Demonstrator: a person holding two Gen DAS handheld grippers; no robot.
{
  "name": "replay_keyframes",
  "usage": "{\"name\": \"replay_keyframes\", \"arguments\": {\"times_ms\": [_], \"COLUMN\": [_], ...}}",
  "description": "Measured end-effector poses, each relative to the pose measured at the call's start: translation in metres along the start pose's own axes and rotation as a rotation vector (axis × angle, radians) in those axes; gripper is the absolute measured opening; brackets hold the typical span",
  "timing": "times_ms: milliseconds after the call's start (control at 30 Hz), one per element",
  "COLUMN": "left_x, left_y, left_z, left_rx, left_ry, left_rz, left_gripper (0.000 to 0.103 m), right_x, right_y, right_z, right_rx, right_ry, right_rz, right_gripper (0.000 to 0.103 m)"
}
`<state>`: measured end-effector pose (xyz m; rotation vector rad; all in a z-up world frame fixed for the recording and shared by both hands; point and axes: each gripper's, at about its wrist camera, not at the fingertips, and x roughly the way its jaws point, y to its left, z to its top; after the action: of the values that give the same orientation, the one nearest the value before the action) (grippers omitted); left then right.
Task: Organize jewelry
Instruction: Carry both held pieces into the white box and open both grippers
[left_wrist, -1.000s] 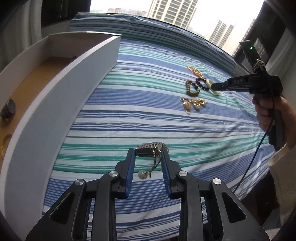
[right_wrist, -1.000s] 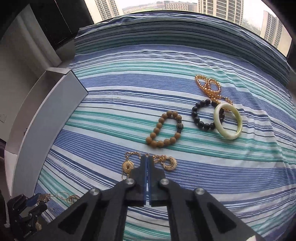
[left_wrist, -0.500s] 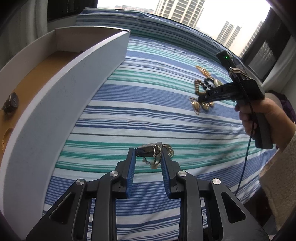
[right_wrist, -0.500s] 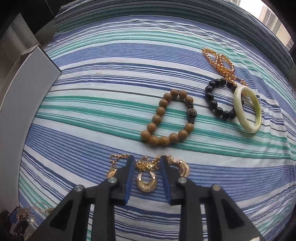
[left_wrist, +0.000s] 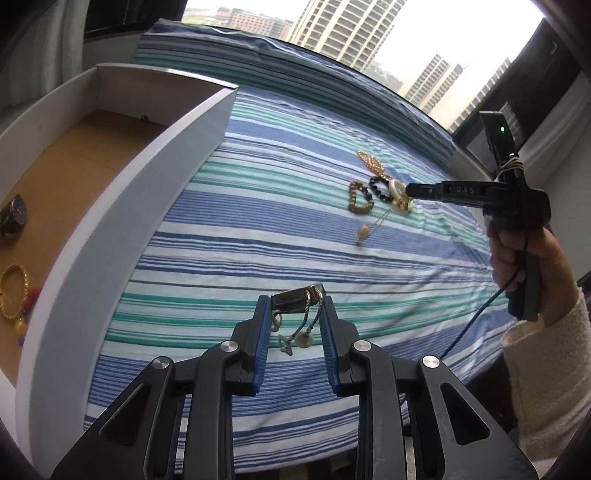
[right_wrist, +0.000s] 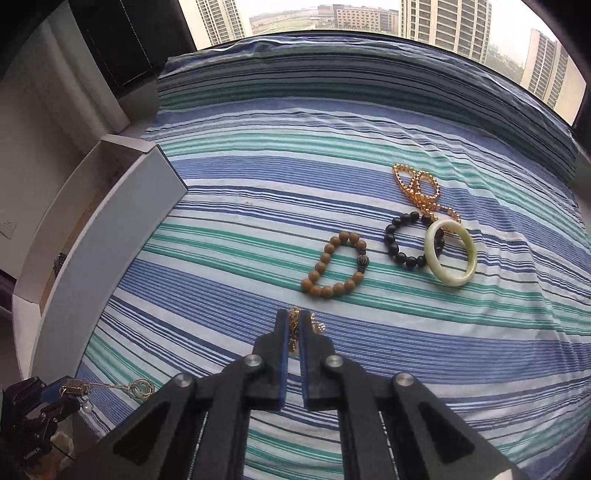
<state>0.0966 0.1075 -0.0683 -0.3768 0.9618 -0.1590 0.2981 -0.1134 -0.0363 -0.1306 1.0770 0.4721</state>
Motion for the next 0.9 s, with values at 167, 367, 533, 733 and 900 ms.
{"name": "replay_keyframes", "arguments": {"times_ms": [167, 367, 533, 733, 900], "left_x": [-0.033, -0.073, -0.051, 0.037, 0.098], "left_y": [-0.003, 0.0, 0.012, 0.027, 0.022], "left_z": [0.01, 0.024, 0.013, -0.023, -0.029], "left_rx": [-0.008, 0.012, 0.033, 0.087, 0.12], "left_ry": [-0.023, -0.097, -0.033, 0.095, 0.098], "left_rz": [-0.028, 0.039, 0.086, 0.189, 0.309], "left_gripper": [0.007, 0.0, 0.024, 0.078, 0.079], "right_x": [-0.04, -0.068, -0.081, -0.092, -0.092], "right_y": [0.023, 0.063, 0.084, 0.097, 0.099], "right_z": [0.004, 0.005, 0.006, -0.007, -0.017], "right_rx": [-0.051, -0.128, -0.151, -0.171, -0.176], "right_ry": [-0.062, -0.116, -0.142, -0.145, -0.132], "right_rz": [0.065, 0.13, 0.179, 0.221, 0.222], "right_gripper": [0.005, 0.005, 0.005, 0.005, 0.005]}}
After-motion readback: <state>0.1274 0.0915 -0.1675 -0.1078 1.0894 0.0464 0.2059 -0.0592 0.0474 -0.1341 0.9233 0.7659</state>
